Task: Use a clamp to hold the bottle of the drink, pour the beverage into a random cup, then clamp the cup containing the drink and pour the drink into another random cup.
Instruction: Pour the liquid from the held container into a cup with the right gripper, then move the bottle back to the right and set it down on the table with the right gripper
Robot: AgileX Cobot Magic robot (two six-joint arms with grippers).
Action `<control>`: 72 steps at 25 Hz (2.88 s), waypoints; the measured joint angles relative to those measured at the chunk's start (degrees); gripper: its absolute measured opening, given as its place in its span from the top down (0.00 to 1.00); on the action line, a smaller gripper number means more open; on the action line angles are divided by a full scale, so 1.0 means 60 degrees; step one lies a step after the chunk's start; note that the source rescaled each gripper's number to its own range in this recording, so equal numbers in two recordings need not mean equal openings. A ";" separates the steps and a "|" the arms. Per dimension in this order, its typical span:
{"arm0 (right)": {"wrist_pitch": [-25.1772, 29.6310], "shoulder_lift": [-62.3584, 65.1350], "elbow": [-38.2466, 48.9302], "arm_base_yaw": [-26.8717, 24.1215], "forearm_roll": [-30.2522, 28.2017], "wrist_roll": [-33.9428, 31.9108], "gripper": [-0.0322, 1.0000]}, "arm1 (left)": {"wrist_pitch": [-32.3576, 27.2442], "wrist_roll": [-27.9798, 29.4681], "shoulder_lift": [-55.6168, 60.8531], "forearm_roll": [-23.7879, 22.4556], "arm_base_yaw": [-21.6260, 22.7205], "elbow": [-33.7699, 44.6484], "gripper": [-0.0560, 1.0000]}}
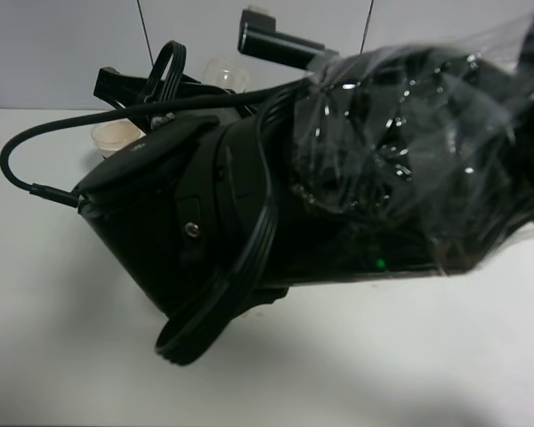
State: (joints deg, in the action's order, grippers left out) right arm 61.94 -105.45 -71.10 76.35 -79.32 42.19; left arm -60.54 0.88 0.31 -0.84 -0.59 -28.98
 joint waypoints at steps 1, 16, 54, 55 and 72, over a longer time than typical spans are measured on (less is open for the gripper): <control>0.0011 0.0000 0.0000 0.0000 0.0000 0.0000 0.97 | 0.0000 0.0000 0.0000 0.0000 0.0000 0.0000 0.00; 0.0030 0.0000 0.0000 0.0000 0.0226 -0.0354 0.97 | 0.0000 0.0000 0.0000 0.0000 0.0000 0.0000 0.00; -0.1244 0.2135 0.0000 -0.3625 0.5101 -1.0013 0.97 | 0.0000 0.0000 0.0000 0.0000 0.0000 0.0000 0.00; -0.1379 0.2135 0.0000 -0.3793 0.5186 -1.0013 0.97 | 0.0000 0.0000 0.0000 0.0000 0.0000 0.0000 0.00; -0.6970 0.2142 0.3381 -0.7169 0.5893 -1.0950 0.97 | 0.0000 0.0000 0.0000 0.0000 0.0000 0.0000 0.00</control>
State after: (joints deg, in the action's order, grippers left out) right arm 20.13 -92.60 -50.82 33.33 -43.96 -23.51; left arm -60.54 0.88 0.31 -0.84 -0.59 -28.98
